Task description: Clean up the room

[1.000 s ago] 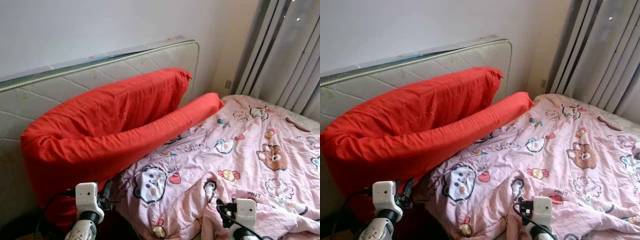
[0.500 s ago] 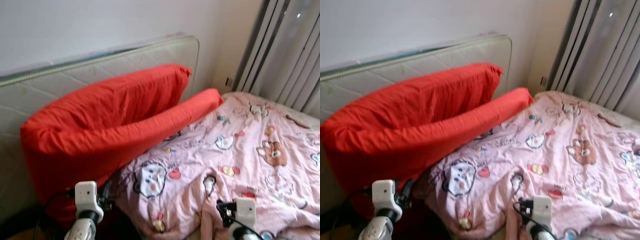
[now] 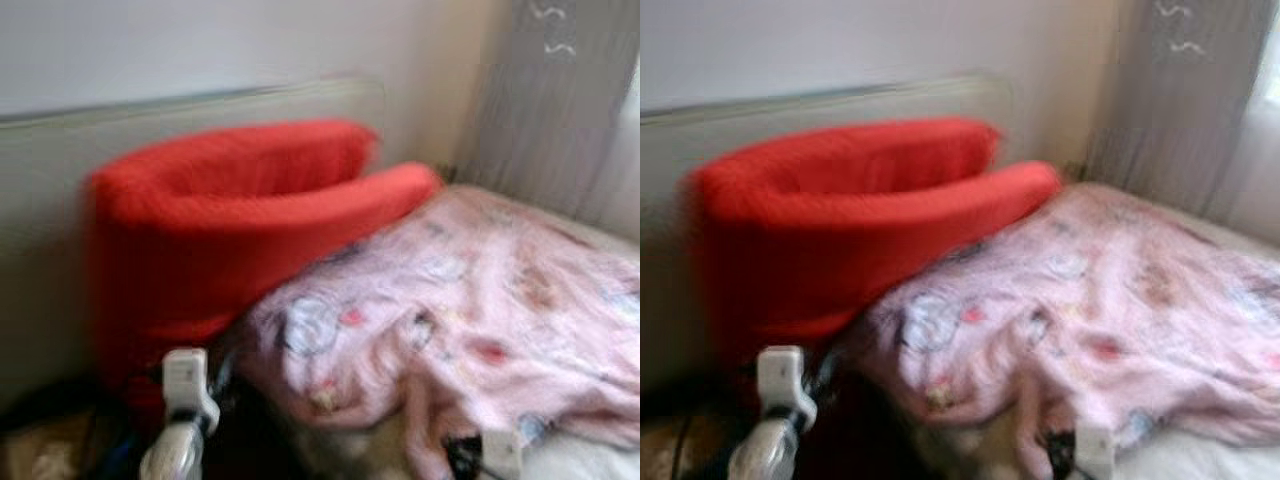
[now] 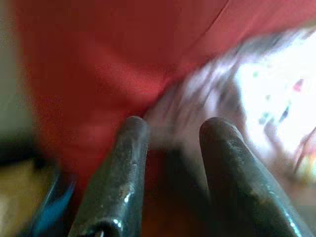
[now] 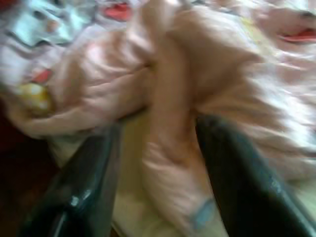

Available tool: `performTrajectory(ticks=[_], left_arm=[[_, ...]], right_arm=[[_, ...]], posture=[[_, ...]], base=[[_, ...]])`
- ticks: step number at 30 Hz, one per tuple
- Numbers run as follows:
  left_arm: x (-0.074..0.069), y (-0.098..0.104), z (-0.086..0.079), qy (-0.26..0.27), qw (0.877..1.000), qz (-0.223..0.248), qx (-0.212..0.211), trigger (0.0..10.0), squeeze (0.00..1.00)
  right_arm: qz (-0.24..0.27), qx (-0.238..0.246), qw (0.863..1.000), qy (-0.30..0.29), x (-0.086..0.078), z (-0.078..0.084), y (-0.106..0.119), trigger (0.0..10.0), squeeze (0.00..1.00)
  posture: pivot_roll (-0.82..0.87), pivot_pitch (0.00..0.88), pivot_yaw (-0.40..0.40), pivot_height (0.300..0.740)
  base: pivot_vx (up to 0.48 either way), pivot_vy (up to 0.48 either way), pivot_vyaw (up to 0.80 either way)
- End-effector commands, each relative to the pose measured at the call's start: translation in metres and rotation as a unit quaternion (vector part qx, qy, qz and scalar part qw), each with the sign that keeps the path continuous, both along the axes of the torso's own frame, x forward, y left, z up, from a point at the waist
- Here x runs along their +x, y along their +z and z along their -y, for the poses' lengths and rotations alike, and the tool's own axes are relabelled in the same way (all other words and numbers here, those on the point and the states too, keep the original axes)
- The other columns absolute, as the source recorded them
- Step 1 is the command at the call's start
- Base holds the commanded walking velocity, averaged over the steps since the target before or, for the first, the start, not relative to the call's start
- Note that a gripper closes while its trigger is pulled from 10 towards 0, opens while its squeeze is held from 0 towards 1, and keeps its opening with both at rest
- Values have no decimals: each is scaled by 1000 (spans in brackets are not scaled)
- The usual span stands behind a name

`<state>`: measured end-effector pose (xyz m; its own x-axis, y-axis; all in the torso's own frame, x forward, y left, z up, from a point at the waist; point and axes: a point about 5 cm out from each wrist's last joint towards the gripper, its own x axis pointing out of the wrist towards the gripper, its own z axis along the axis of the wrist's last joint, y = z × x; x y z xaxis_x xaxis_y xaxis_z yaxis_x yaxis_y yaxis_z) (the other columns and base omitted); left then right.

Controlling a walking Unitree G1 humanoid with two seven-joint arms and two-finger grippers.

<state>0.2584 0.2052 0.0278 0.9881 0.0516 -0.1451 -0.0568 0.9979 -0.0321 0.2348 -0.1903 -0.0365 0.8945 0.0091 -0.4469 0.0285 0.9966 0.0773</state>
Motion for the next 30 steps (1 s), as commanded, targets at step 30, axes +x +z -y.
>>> performTrajectory(ticks=[30], left_arm=[[24, 19, -2, -24, 999, 13, 20, 10000, 0]], right_arm=[[-52, 19, 997, -54, 10, -1, -3, 10000, 0]], posture=[[10, 13, -29, 636]], base=[[9, 0, -174]])
